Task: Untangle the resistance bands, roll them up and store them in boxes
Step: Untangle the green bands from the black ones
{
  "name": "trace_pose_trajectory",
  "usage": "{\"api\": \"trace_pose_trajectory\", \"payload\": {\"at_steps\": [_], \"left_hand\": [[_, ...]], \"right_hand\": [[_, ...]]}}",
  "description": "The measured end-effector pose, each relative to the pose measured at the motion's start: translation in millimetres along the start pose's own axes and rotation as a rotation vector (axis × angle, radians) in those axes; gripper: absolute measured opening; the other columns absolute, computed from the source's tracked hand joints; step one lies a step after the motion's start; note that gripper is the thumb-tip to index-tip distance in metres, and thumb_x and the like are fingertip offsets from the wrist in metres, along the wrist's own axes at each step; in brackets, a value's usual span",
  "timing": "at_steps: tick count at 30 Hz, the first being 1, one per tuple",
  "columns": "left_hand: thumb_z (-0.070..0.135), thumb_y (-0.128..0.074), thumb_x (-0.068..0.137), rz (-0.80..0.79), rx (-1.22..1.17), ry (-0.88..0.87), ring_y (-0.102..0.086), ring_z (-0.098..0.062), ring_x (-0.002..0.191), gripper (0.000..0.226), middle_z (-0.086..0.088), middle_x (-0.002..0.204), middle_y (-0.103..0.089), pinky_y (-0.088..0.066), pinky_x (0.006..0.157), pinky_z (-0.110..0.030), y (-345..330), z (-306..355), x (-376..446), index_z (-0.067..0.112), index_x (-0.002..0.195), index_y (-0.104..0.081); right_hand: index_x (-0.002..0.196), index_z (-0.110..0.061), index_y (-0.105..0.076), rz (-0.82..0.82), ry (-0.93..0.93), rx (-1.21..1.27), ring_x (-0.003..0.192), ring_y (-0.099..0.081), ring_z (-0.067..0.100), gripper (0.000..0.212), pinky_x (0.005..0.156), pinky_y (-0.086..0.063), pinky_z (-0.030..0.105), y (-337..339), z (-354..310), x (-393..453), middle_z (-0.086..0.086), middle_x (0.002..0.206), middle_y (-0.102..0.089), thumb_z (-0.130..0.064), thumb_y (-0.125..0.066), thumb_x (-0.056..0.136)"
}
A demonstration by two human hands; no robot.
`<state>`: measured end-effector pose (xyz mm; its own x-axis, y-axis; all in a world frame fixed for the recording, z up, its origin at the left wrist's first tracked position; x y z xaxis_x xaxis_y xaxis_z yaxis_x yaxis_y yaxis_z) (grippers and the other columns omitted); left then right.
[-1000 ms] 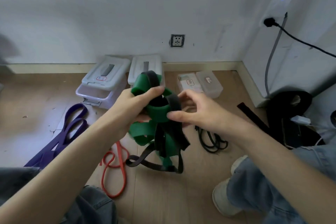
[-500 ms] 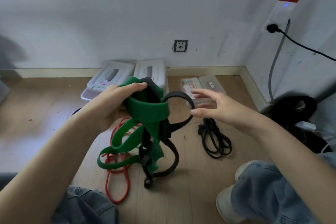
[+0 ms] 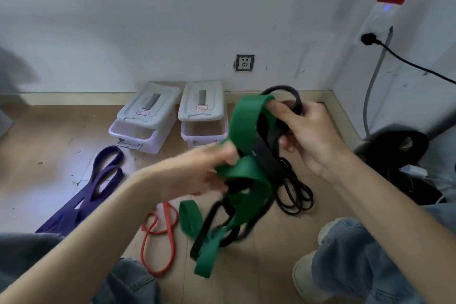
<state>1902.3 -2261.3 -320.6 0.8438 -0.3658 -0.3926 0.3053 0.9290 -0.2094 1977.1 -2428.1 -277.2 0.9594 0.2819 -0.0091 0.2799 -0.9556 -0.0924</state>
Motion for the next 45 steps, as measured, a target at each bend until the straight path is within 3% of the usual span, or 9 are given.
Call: {"api": "trace_pose_trajectory", "payload": {"at_steps": [5, 12, 19, 23, 26, 30, 34, 39, 45], "left_hand": [[0.020, -0.072, 0.075, 0.043, 0.093, -0.042, -0.061, -0.006, 0.062, 0.035, 0.001, 0.083, -0.071, -0.045, 0.048, -0.015, -16.4, -3.7, 12.0, 0.017, 0.109, -0.061], [0.016, -0.044, 0.092, 0.211, -0.552, -0.193, -0.056, -0.005, 0.049, 0.016, -0.001, 0.060, -0.064, -0.048, 0.049, -0.014, 8.8, 33.6, 4.0, 0.006, 0.087, -0.056], [0.029, -0.060, 0.078, 0.254, -0.121, -0.285, -0.066, -0.015, 0.103, 0.042, -0.003, 0.108, -0.071, -0.055, 0.079, -0.021, 28.8, 36.1, -3.1, 0.010, 0.115, -0.056], [0.050, -0.075, 0.067, 0.022, 0.506, 0.037, -0.056, 0.008, 0.105, 0.084, 0.033, 0.116, -0.056, -0.046, 0.083, -0.009, 25.3, -17.2, -0.7, 0.053, 0.134, -0.025], [0.036, -0.080, 0.069, 0.153, 0.541, -0.017, -0.041, -0.009, 0.129, 0.111, 0.008, 0.140, -0.044, -0.038, 0.107, -0.033, 8.0, -61.5, 17.3, 0.047, 0.144, 0.001], [0.039, -0.069, 0.078, 0.445, 0.476, -0.088, -0.053, -0.013, 0.118, 0.082, 0.003, 0.128, -0.057, -0.045, 0.100, -0.037, -15.4, -109.7, 30.7, 0.024, 0.143, -0.021], [0.021, -0.057, 0.091, 0.271, 0.527, 0.016, -0.061, -0.017, 0.099, 0.018, -0.001, 0.106, -0.065, -0.049, 0.093, -0.036, -23.4, -123.1, 39.7, 0.017, 0.109, -0.060], [0.015, -0.053, 0.093, 0.521, 0.341, -0.057, -0.059, -0.012, 0.055, 0.030, 0.006, 0.054, -0.063, -0.047, 0.054, -0.024, -3.4, -55.7, 31.0, 0.014, 0.064, -0.063], [0.018, -0.054, 0.092, 0.520, -0.186, -0.151, -0.064, -0.013, 0.055, 0.022, -0.005, 0.063, -0.069, -0.055, 0.057, -0.026, -1.8, 10.4, 7.1, 0.000, 0.083, -0.064]], "right_hand": [[0.090, -0.011, -0.060, 0.036, -0.061, 0.075, 0.040, -0.050, 0.007, 0.016, 0.037, -0.038, 0.016, 14.0, 6.6, 8.3, -0.007, 0.061, -0.064, -0.020, -0.068, 0.079], [0.139, -0.043, -0.029, -0.648, -0.204, -0.458, 0.128, -0.042, 0.000, 0.086, 0.103, -0.039, 0.027, 4.5, 28.1, -16.2, -0.020, 0.139, -0.042, -0.058, -0.073, 0.066], [0.109, -0.012, -0.057, -0.112, -0.180, 0.010, 0.048, -0.061, 0.018, 0.019, 0.047, -0.050, 0.027, -11.9, 27.3, -10.1, 0.010, 0.065, -0.067, -0.006, -0.052, 0.092], [0.108, -0.005, -0.053, -0.219, -0.096, 0.171, 0.048, -0.059, 0.021, 0.016, 0.049, -0.051, 0.028, -29.3, 10.4, -6.8, 0.013, 0.064, -0.065, -0.001, -0.043, 0.096], [0.107, -0.001, -0.051, -0.205, -0.103, 0.250, 0.052, -0.062, 0.021, 0.014, 0.052, -0.054, 0.029, -38.6, 7.0, -7.4, 0.014, 0.068, -0.065, -0.002, -0.042, 0.097], [0.101, -0.003, -0.054, -0.196, -0.070, 0.397, 0.066, -0.069, 0.022, 0.011, 0.058, -0.056, 0.030, -34.8, -3.5, -4.7, 0.014, 0.075, -0.069, -0.004, -0.044, 0.096], [0.117, -0.002, -0.051, -0.178, -0.036, 0.323, 0.082, -0.071, 0.023, 0.024, 0.064, -0.057, 0.032, -19.2, -7.6, 4.8, 0.014, 0.089, -0.071, -0.011, -0.051, 0.094], [0.140, -0.009, -0.035, -0.381, -0.386, -0.809, 0.116, -0.056, 0.026, 0.088, 0.099, -0.045, 0.048, 3.3, 33.1, -3.9, 0.014, 0.135, -0.051, -0.066, -0.051, 0.074], [0.107, -0.009, -0.064, -0.348, -0.404, -0.603, 0.089, -0.069, 0.022, 0.040, 0.086, -0.054, 0.036, 17.0, 32.2, -8.7, 0.009, 0.100, -0.072, -0.036, -0.035, 0.100]]}}
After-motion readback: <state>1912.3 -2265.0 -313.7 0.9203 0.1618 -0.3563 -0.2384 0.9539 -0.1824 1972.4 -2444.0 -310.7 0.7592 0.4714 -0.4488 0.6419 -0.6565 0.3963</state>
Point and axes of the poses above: each hand's wrist, its own x-axis towards the middle knuckle, its own y-axis out of the back of the hand, z = x × y, the point moved 3 cm from there along x, towards the middle knuckle
